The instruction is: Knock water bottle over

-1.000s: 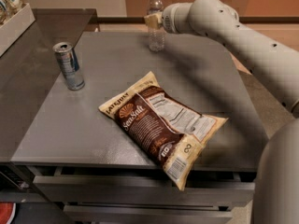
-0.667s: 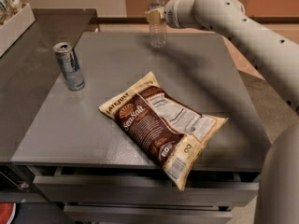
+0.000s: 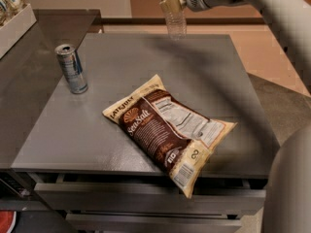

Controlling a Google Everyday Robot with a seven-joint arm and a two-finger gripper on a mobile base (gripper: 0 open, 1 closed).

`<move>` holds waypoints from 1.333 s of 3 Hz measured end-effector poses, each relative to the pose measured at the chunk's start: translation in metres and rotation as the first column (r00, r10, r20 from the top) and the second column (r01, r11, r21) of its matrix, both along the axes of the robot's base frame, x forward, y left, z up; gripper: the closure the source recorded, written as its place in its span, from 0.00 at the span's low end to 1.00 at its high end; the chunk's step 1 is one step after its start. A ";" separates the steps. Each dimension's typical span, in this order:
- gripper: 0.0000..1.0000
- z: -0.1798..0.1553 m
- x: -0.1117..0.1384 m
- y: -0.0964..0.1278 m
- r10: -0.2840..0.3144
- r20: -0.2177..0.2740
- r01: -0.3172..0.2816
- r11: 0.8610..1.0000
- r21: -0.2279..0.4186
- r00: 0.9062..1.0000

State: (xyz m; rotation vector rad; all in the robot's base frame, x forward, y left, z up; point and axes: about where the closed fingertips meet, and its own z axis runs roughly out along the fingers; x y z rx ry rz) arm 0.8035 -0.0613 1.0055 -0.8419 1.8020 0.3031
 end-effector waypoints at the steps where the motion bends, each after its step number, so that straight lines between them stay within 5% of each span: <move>1: 1.00 0.004 -0.018 -0.003 0.091 -0.024 -0.094 0.986 -0.137 0.996; 2: 1.00 -0.009 -0.035 -0.002 0.183 -0.080 -0.199 0.939 -0.281 0.980; 3: 1.00 -0.026 -0.052 0.002 0.271 -0.156 -0.311 0.869 -0.384 0.950; 4: 1.00 -0.041 -0.066 0.005 0.343 -0.236 -0.415 0.789 -0.452 0.909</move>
Offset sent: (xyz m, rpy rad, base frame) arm -0.0552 -0.0149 -0.0162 -0.4924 0.1008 0.3242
